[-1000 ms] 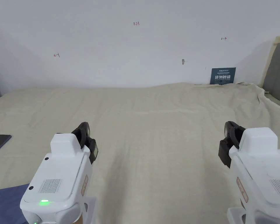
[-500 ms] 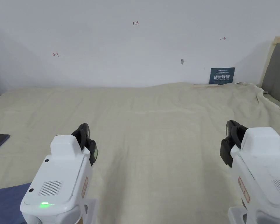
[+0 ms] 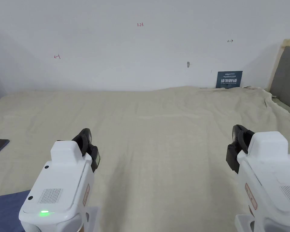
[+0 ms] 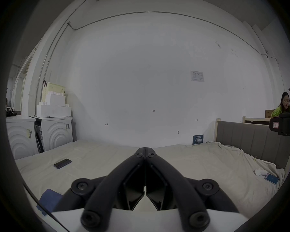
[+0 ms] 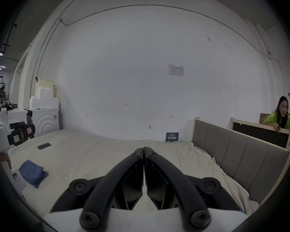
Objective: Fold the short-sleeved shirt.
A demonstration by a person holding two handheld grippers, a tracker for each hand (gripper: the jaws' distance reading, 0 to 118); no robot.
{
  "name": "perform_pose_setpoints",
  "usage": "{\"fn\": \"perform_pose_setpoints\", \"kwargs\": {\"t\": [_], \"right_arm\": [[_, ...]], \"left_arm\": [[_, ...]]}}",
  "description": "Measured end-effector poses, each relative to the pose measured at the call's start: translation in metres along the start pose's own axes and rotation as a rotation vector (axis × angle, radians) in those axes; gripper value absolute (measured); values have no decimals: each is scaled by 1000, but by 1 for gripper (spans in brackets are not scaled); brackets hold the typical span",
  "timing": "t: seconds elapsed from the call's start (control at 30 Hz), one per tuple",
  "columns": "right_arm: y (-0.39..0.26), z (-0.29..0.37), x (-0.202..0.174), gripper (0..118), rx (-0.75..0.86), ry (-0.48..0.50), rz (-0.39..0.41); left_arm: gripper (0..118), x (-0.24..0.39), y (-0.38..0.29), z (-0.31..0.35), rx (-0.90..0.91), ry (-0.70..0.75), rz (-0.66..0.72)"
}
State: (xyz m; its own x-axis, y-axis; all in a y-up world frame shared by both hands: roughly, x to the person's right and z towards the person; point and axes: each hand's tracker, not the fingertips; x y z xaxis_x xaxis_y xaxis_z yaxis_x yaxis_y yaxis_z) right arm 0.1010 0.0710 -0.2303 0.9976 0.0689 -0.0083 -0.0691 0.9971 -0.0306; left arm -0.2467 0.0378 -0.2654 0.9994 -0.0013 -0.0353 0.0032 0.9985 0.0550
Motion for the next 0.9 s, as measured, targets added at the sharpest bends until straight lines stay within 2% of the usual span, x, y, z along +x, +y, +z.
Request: {"fn": "perform_pose_setpoints", "kwargs": {"t": [0.9], "right_arm": [[1,0,-2,0,6,2,4]], "left_arm": [[0,-2,1,0,7,0,6]]}}
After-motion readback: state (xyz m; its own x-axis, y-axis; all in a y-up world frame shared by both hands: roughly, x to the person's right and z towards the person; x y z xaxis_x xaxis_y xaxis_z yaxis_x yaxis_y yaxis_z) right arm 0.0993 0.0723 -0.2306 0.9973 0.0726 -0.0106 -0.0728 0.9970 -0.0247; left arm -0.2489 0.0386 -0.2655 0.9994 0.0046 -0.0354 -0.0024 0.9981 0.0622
